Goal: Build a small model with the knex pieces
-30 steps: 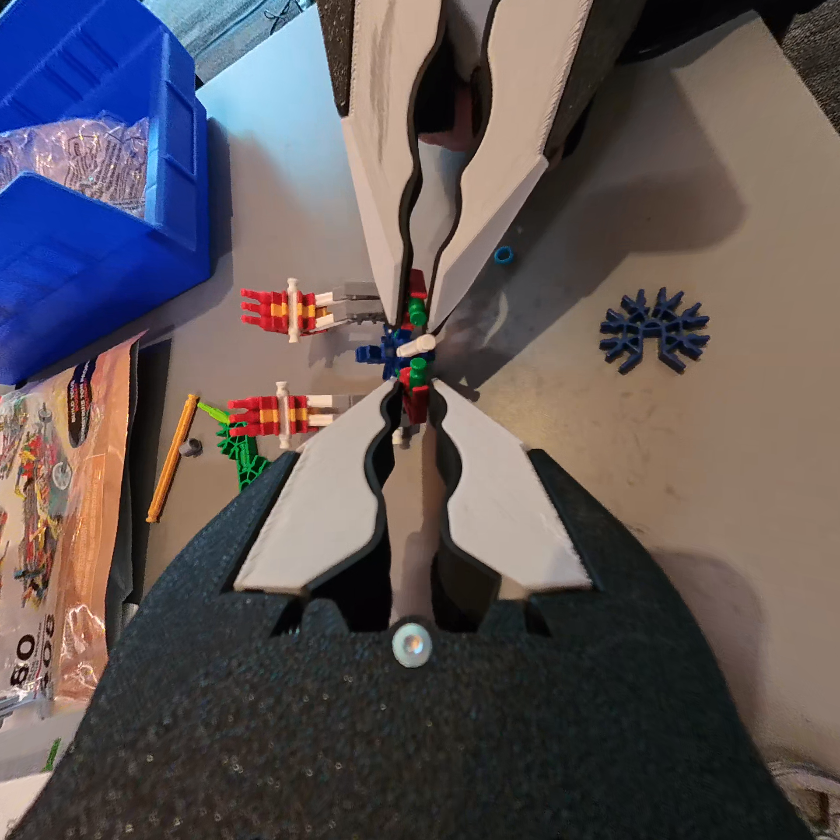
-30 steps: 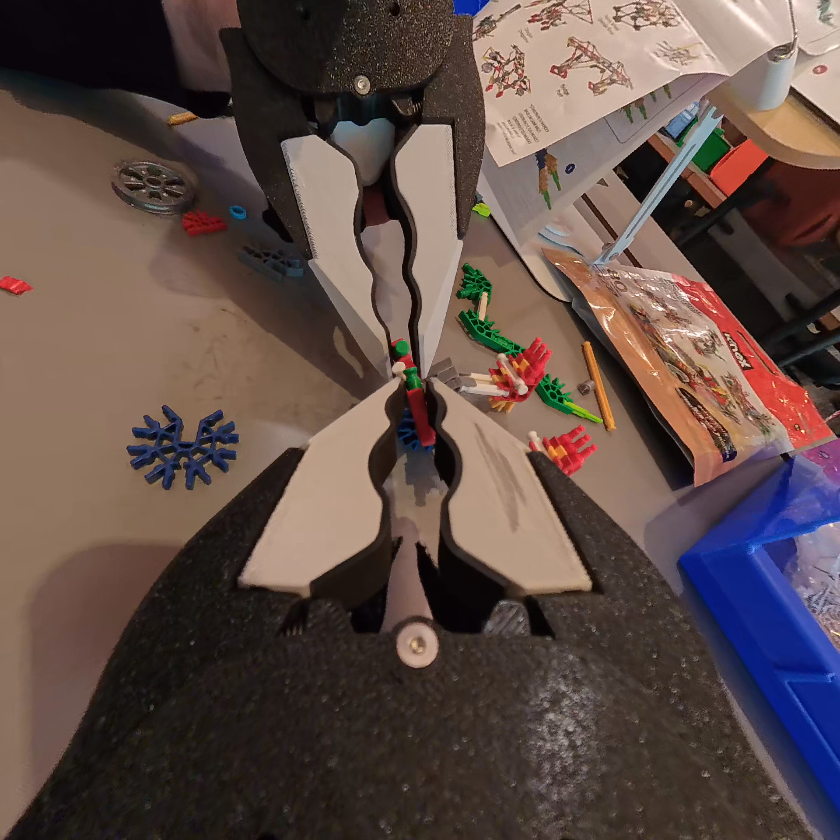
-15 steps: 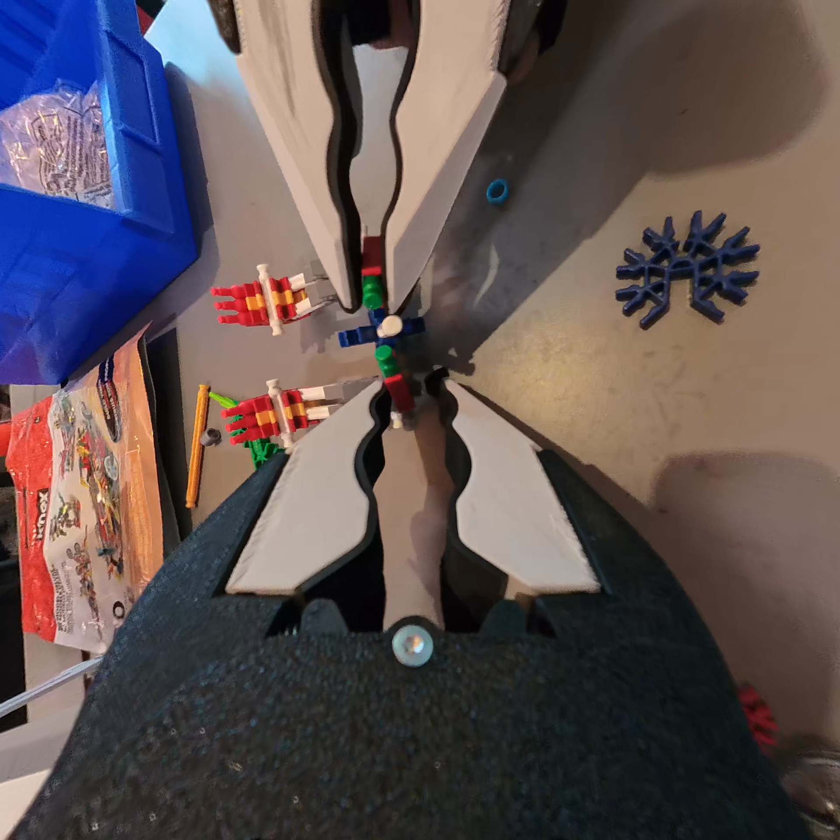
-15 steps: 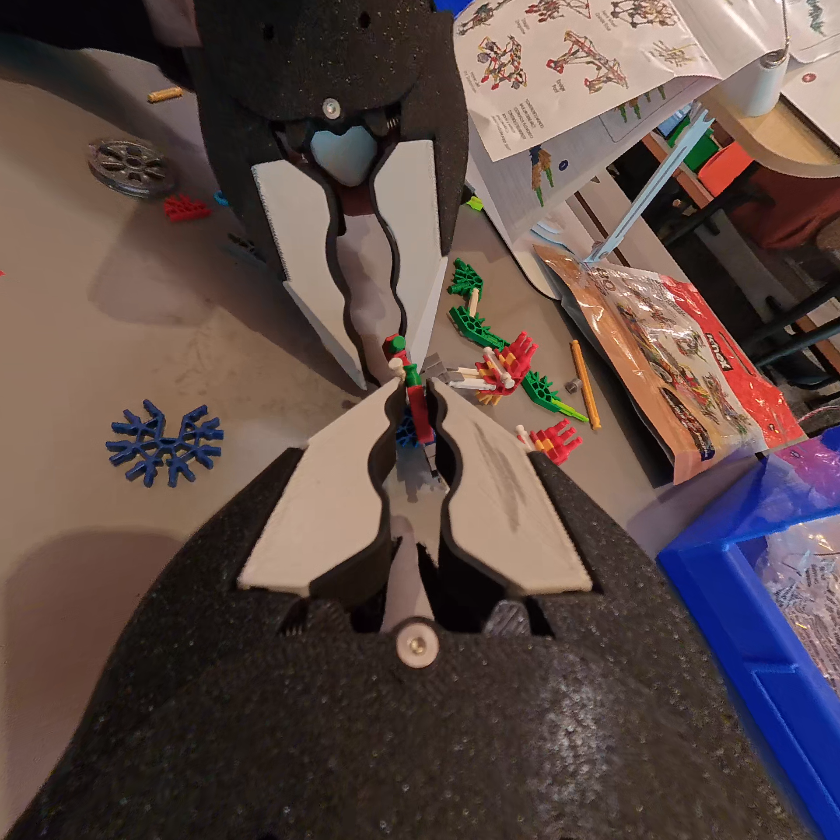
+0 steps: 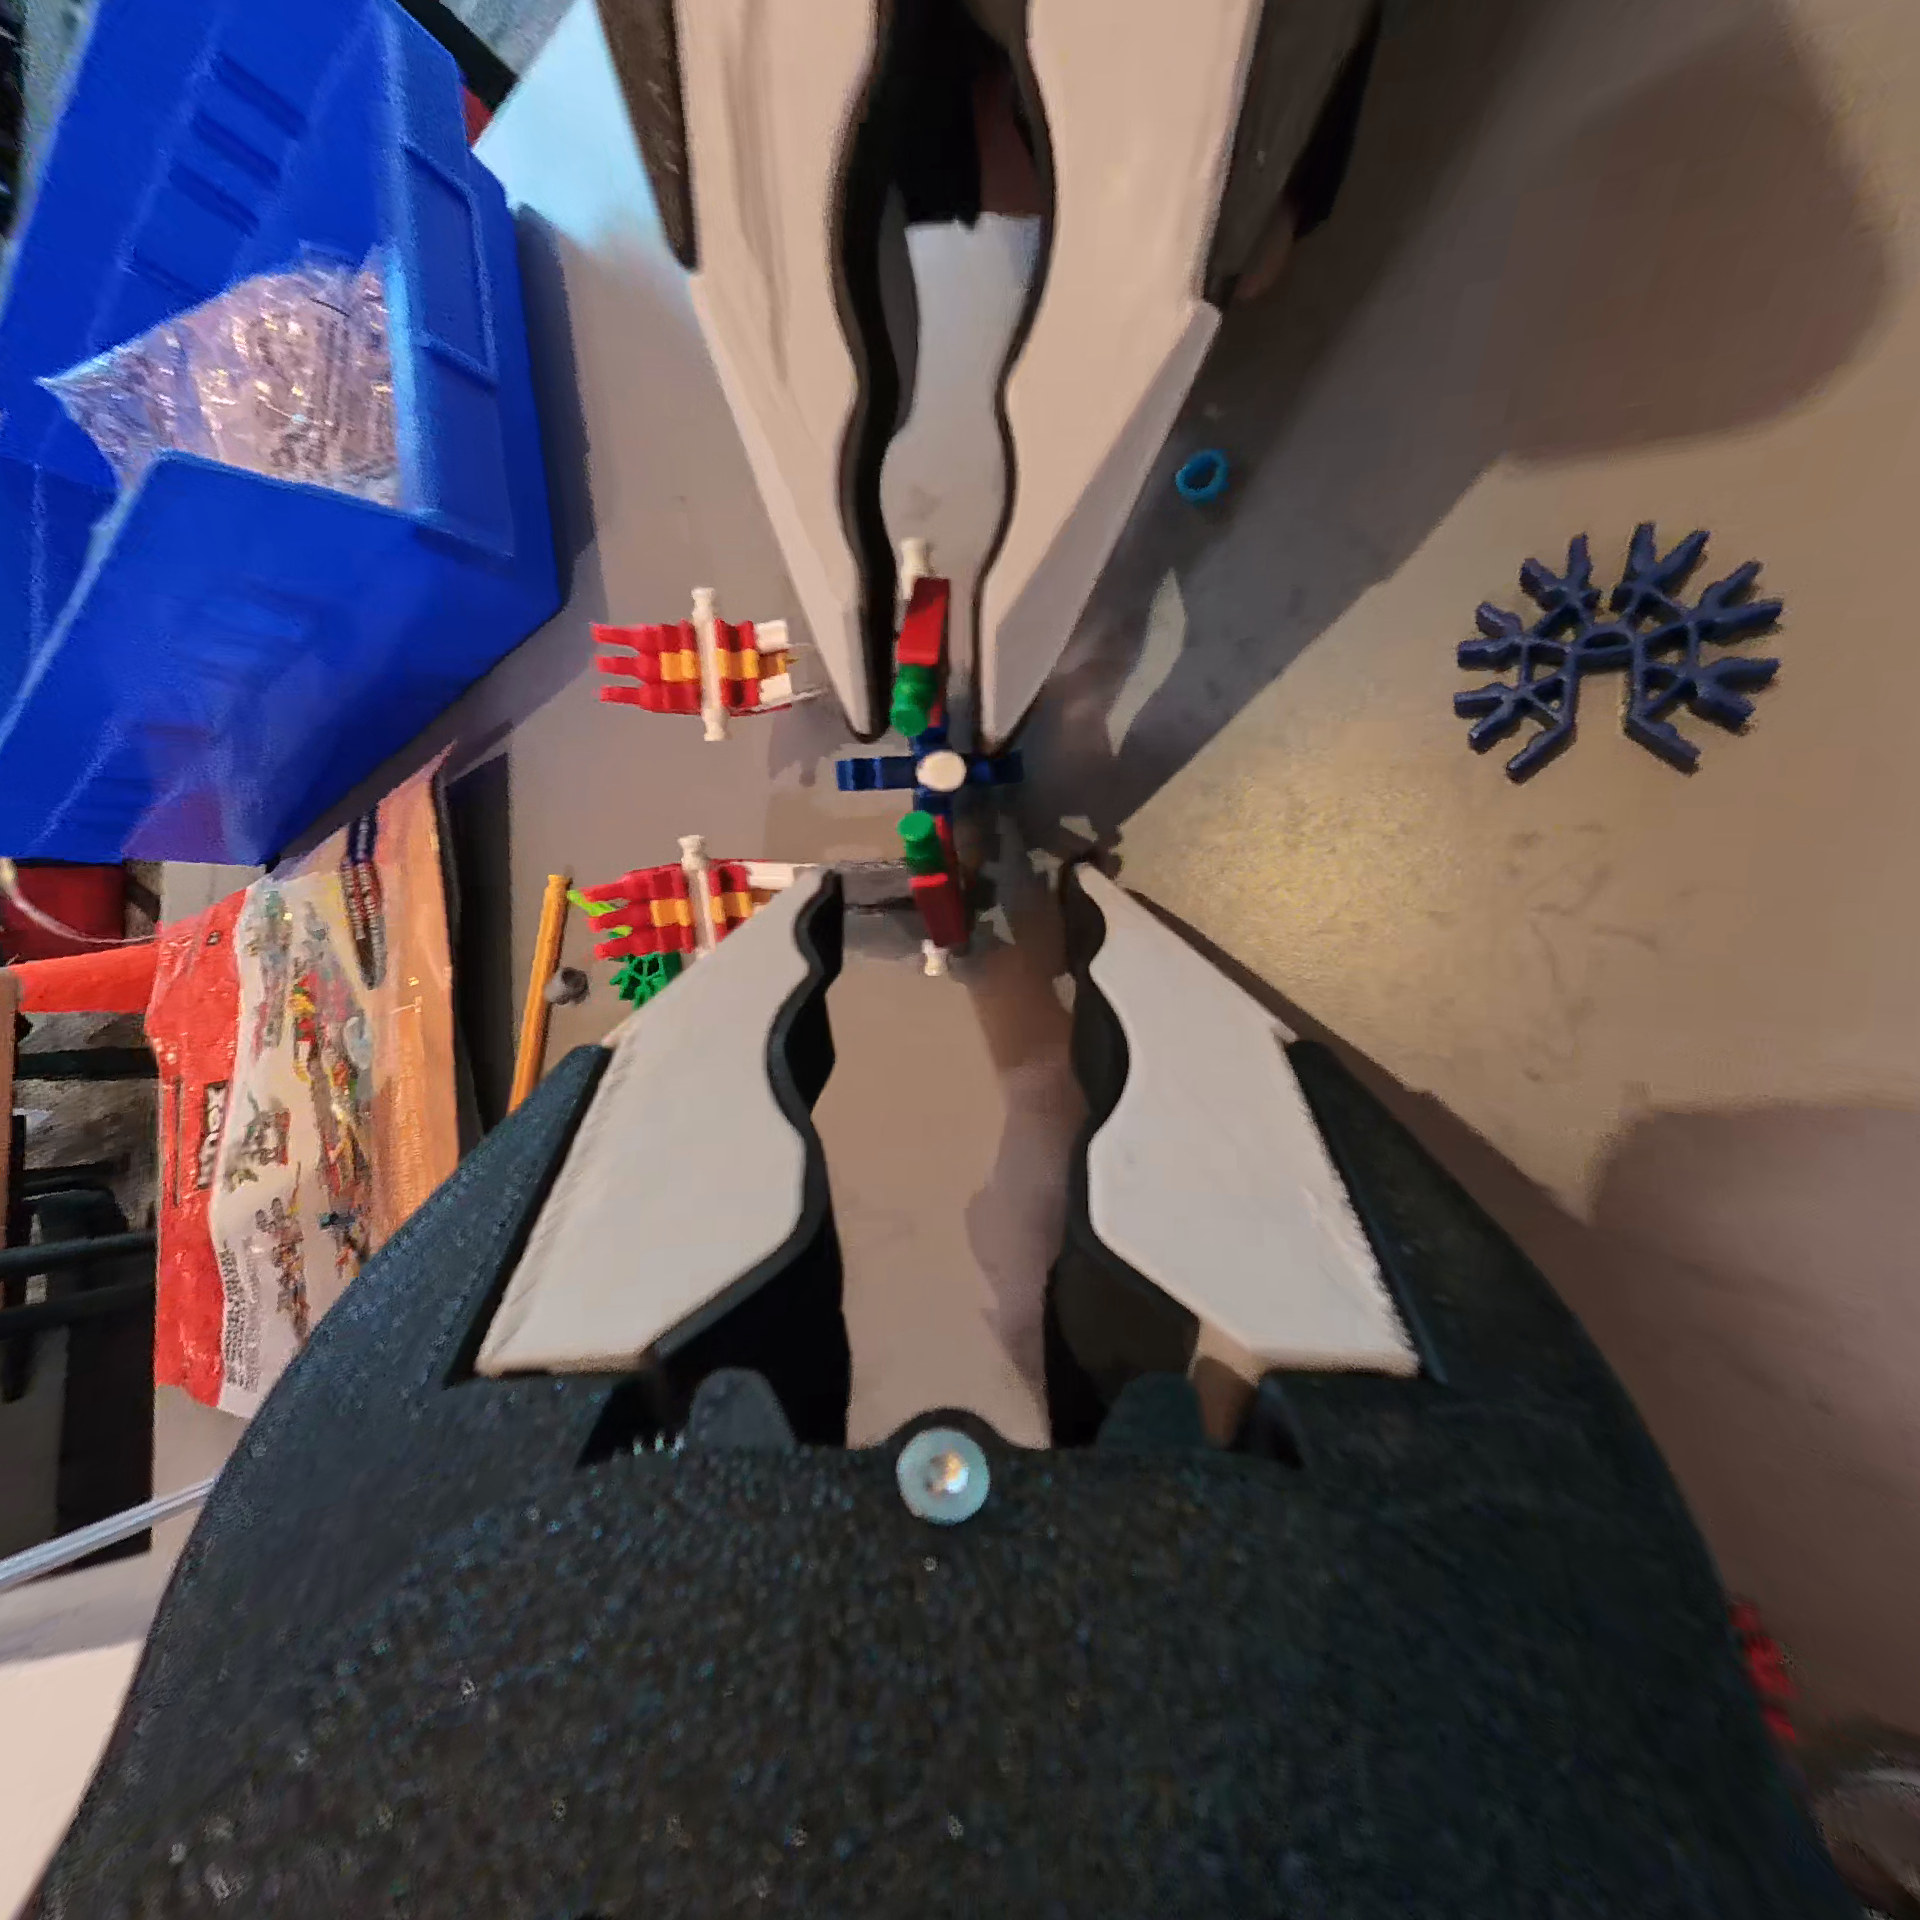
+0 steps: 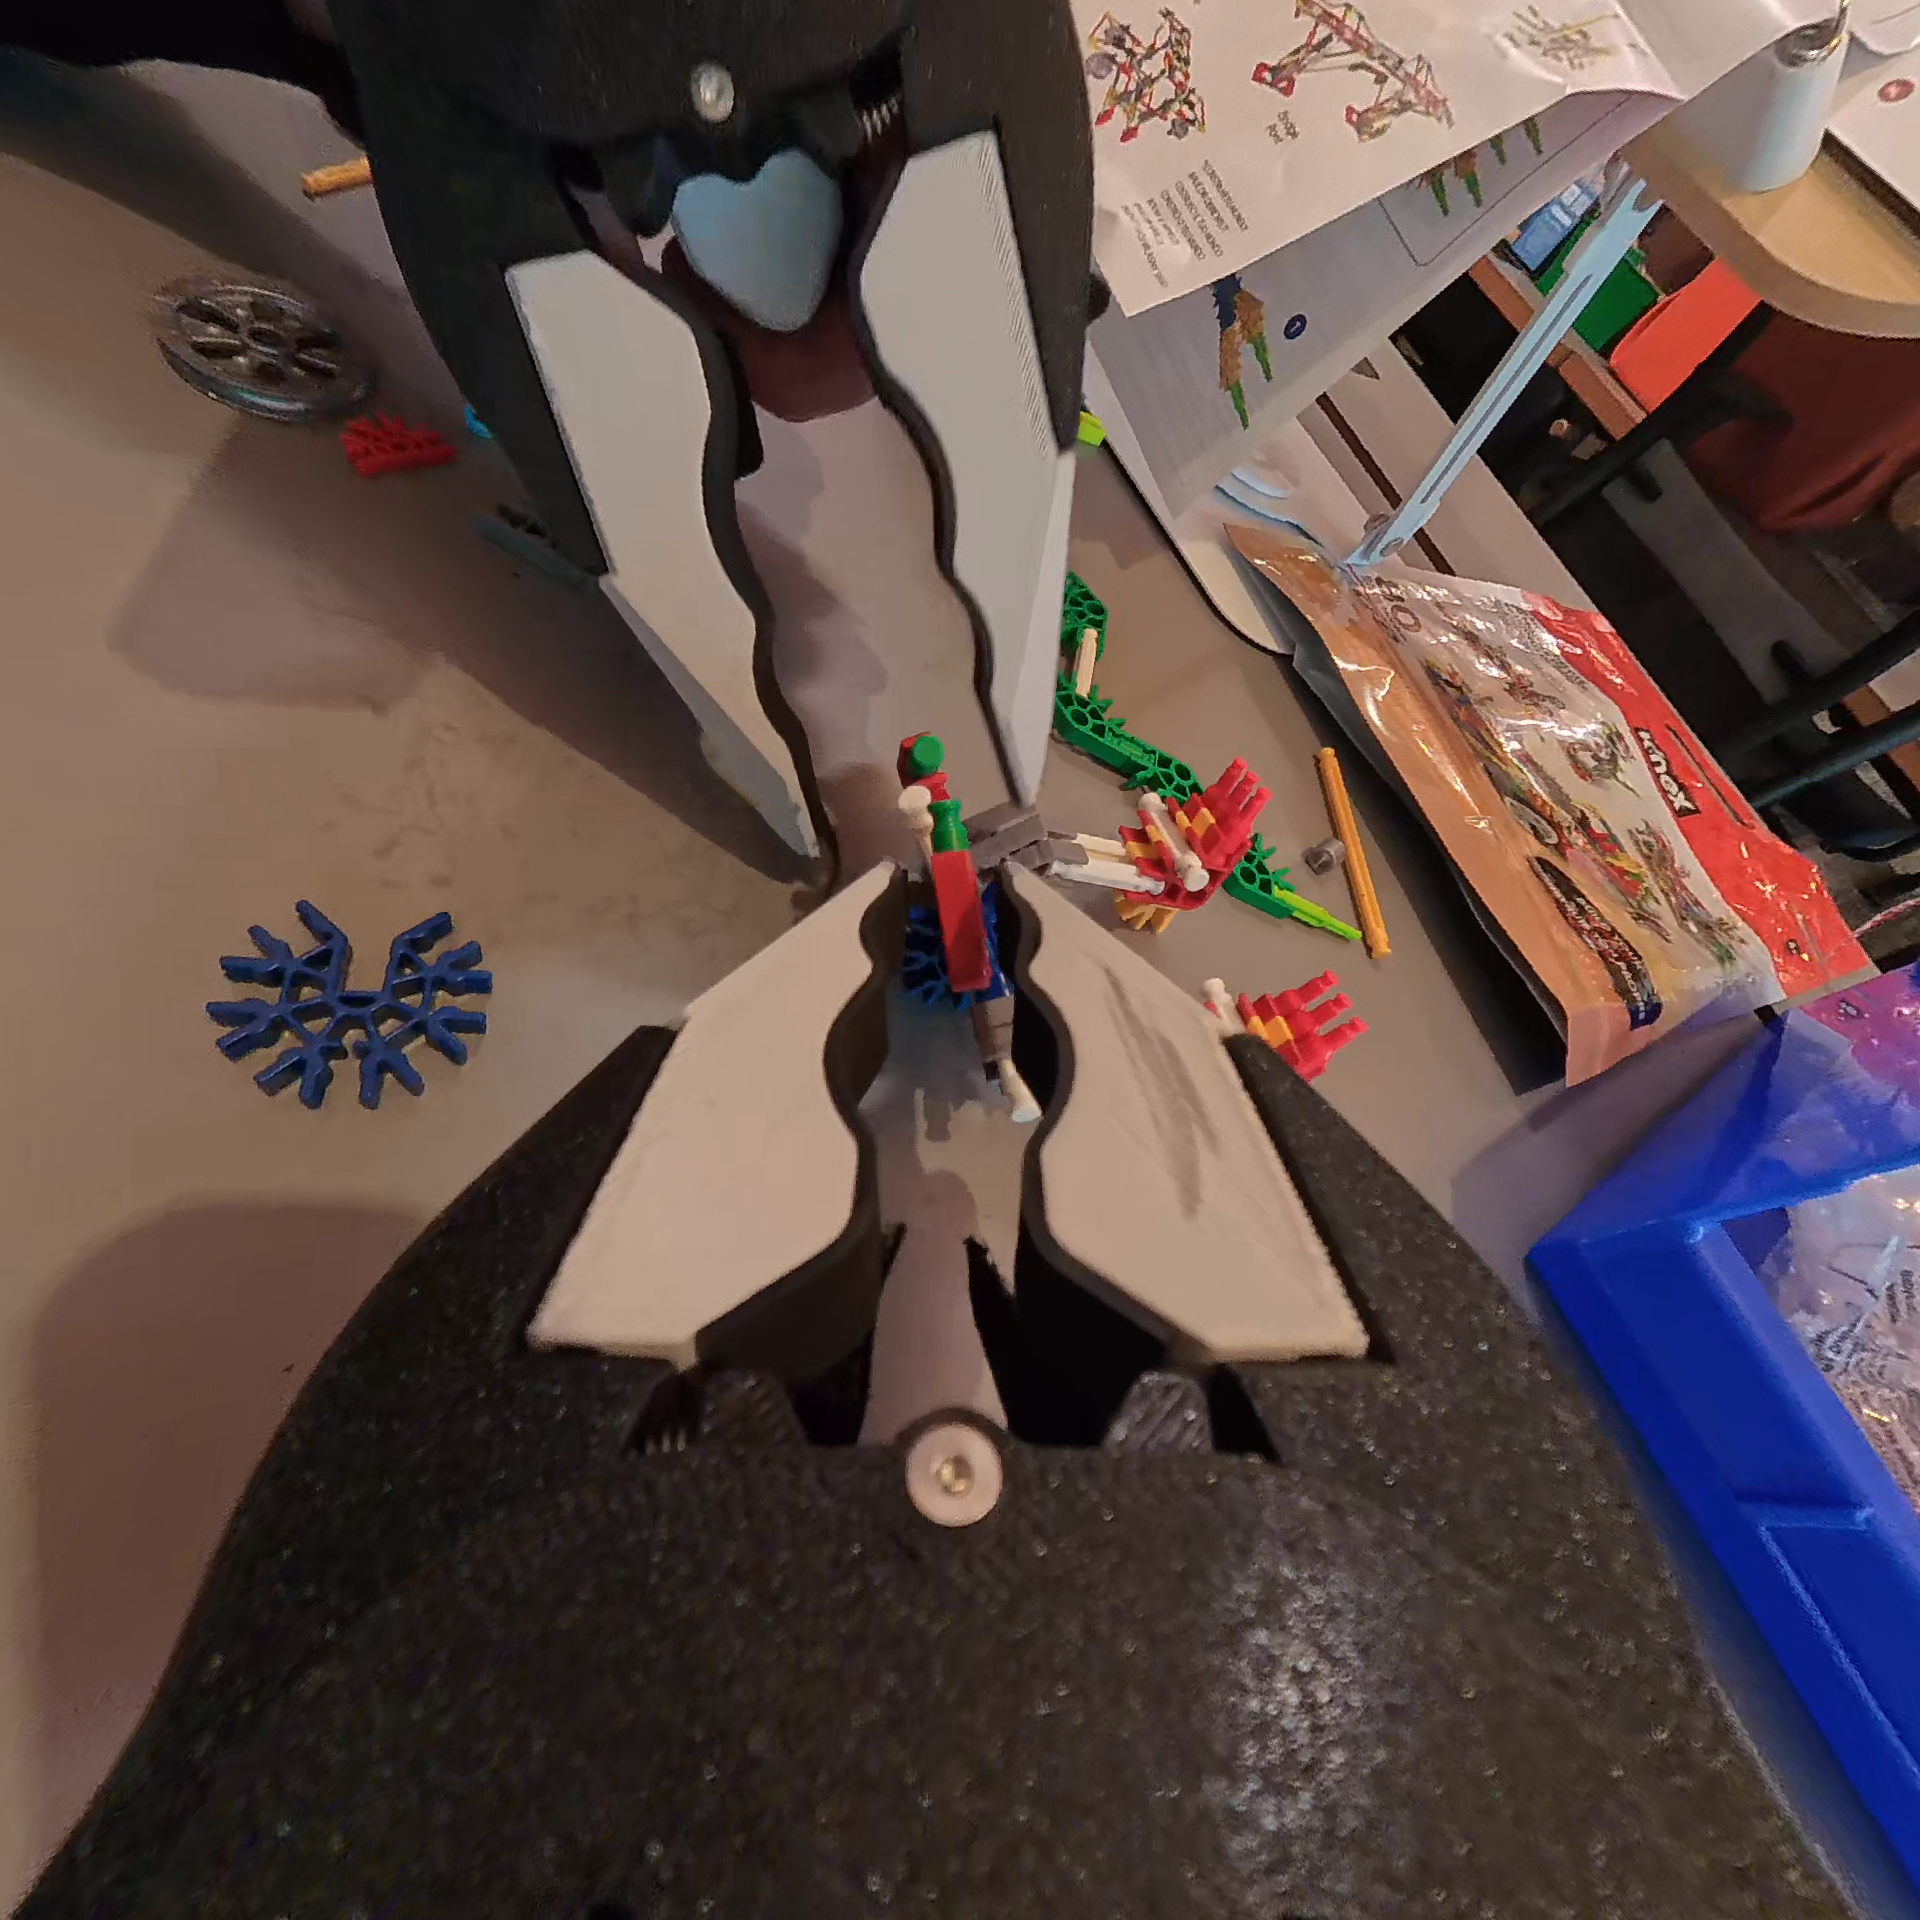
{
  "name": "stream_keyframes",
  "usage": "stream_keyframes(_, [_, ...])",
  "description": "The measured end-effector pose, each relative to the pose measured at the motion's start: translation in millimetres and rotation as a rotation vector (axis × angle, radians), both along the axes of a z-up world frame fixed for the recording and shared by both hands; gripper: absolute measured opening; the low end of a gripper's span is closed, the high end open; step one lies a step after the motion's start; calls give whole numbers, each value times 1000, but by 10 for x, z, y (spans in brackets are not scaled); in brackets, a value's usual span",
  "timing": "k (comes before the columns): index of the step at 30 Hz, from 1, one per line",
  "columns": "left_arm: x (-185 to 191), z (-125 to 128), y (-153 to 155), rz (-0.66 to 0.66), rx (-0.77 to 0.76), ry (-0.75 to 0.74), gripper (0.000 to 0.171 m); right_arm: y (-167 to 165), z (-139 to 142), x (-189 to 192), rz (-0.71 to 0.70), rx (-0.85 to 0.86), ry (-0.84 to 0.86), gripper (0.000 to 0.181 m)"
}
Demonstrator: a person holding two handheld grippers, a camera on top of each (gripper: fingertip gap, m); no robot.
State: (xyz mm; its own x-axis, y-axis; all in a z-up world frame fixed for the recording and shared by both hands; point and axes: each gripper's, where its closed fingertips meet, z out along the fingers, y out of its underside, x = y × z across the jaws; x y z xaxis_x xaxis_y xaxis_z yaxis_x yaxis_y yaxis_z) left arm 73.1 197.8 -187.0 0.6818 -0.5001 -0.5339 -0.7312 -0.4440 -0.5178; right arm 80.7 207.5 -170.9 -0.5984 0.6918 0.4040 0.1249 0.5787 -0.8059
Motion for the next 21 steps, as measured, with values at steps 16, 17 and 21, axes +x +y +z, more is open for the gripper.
stream_keyframes(16, [29, 734, -1176, 339, 461, 60, 47, 83, 185, 37, -32, -71, 84, 36])
stream_keyframes(17, [-5, 682, -1384, 376, 468, 70, 48, 107, 234, 41, -42, -83, 106, 37])
stream_keyframes(21, [-207, 588, -2285, 549, 533, 162, 48, 180, 361, 90, -80, -117, 172, 38])
